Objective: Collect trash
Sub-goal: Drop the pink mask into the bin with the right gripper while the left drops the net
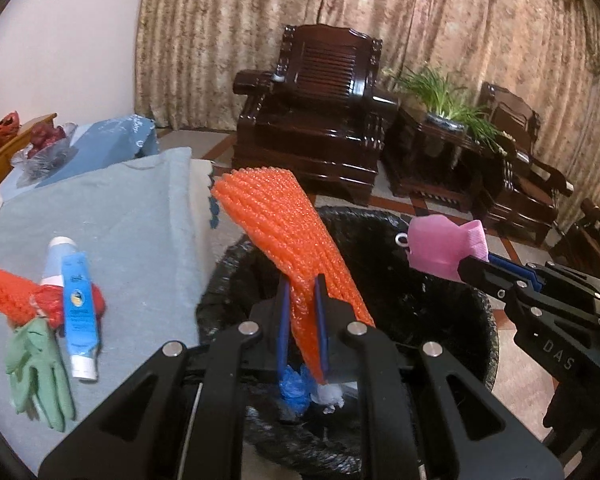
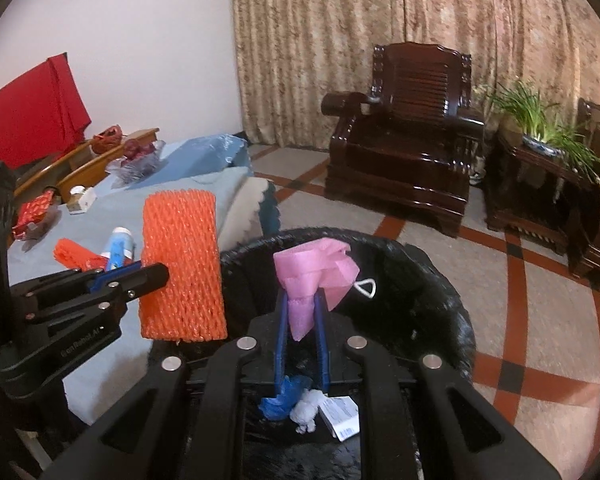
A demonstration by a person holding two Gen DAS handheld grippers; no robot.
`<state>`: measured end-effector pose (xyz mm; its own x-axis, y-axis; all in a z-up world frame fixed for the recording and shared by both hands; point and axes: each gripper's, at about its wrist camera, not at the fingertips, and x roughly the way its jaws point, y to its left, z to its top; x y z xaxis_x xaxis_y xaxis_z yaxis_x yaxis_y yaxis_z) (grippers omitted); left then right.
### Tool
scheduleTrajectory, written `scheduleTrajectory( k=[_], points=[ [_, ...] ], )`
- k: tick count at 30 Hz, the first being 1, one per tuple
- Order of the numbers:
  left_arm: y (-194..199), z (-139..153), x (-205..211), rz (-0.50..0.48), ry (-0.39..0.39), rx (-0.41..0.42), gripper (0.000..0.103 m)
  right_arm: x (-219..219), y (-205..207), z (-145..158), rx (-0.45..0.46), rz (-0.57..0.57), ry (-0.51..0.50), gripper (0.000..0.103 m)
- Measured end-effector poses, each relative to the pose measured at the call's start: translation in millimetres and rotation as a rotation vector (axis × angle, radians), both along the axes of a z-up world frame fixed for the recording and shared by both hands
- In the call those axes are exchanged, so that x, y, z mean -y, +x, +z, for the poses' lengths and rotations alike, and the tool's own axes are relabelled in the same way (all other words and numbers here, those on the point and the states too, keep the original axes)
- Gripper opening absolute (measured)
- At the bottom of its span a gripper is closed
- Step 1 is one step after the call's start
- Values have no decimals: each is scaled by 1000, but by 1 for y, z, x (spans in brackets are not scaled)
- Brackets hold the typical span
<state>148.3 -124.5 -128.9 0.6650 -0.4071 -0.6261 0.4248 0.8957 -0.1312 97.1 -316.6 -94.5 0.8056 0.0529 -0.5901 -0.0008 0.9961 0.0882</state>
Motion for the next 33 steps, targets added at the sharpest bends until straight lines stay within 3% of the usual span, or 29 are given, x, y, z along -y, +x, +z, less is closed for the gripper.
scheduleTrajectory(
  k=[3,5,8,11,12,13,14,17,33],
  points=[
    [3,-6,5,-19,-3,-26,18,9,-1,-7,-17,-23,7,13],
    [6,-10,5,-27,-9,-45,43,13,0,-9,-27,-36,9,19],
    [7,-11,4,-22,-13,-59,53,19,-1,-13,-40,-55,6,34],
    [6,-10,-3,-2,-11,-54,61,23,-3,-14,-40,-86,3,66],
    [6,-9,-7,12,-10,-46,64,24,-4,-13,-37,-103,-2,85],
    [5,-8,-9,23,-9,-39,70,25,-5,-13,-33,-117,-5,95],
    [4,-5,-13,43,-7,-27,77,26,-7,-11,-25,-132,-6,95],
    [-1,2,-31,98,-7,7,85,22,-7,-6,-8,-128,4,95],
    [-20,24,-153,360,46,82,86,-77,12,11,63,77,17,96]
  ],
)
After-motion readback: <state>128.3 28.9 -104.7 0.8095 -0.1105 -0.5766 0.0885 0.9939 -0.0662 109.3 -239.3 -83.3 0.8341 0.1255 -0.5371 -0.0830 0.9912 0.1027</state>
